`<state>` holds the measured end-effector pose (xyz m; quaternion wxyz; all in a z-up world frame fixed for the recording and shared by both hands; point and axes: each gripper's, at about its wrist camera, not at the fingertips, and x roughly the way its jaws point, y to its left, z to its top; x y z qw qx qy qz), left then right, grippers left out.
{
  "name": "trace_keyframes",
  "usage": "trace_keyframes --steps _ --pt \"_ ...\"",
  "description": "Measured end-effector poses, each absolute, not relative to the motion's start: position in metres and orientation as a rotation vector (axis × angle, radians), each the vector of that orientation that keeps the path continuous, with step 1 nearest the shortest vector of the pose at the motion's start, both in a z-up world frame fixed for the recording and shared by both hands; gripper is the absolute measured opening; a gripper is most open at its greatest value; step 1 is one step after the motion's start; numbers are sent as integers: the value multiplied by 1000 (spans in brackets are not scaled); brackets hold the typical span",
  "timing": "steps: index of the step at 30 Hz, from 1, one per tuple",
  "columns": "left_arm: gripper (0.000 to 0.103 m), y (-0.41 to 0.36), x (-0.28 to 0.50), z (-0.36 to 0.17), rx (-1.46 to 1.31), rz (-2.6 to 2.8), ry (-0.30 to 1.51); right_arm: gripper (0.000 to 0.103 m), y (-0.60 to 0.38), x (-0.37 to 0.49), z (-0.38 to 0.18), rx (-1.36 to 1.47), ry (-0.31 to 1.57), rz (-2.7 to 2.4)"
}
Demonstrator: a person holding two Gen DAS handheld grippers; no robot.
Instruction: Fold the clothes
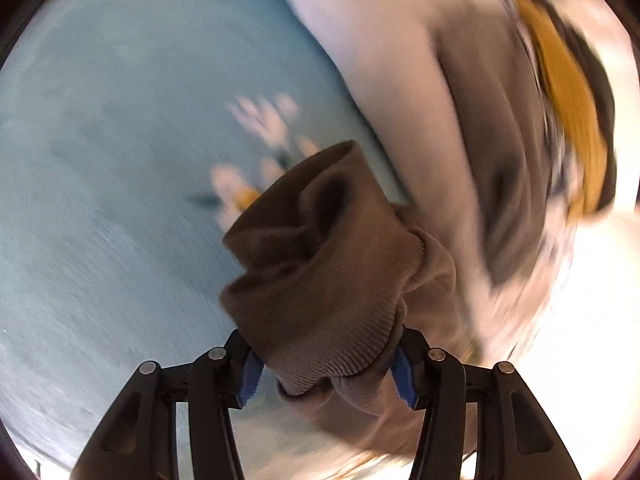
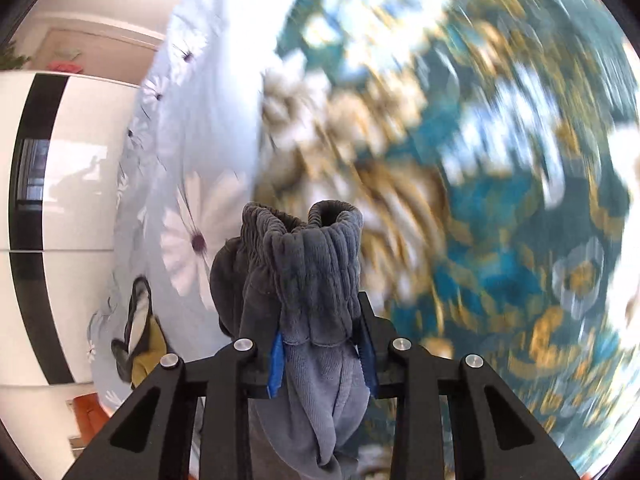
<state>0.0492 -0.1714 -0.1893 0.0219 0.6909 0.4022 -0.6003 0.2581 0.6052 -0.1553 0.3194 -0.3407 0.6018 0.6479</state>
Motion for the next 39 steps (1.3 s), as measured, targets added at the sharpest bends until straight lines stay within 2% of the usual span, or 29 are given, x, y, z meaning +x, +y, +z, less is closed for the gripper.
trace_keyframes --steps 3,7,12,15,20,22,24,25,27,31,34,38,39 --pt "57 -155 50 -185 2187 -1913 1157 32 626 240 -154 -971 1528 1697" --pt "57 -164 50 -182 2161 -1871 1256 34 625 232 -164 -1060 1472 1656" --pt "57 -180 51 -172 2132 -1882 1309 55 614 254 -179 -1089 1475 1586" --pt "57 -185 50 -164 2108 -1922 1301 60 603 267 -175 -1104 1475 1559" --pt "55 -181 45 -142 1980 -2092 1176 61 564 280 -166 -1211 1472 1544" --pt "45 -177 51 -134 1957 -2167 1114 61 543 278 -165 -1295 1459 1546" --pt "27 -194 82 -131 1977 -2241 985 61 520 275 -165 -1369 1453 1557" --pt "25 -196 98 -124 1987 -2281 910 61 509 272 -165 -1406 1450 1559" --pt "21 -192 97 -114 1990 -2370 871 61 490 267 -169 -1472 1453 1554" --pt "17 -169 86 -116 1868 -2494 1022 61 456 249 -176 -1616 1439 1552" --pt "13 -142 48 -150 1815 -2453 1010 61 437 232 -174 -1706 1394 1592" --pt "12 -173 59 -174 1870 -2315 1017 61 421 214 -170 -1787 1348 1629" --pt "16 -181 64 -175 1862 -2302 1057 61 418 212 -168 -1798 1340 1636"
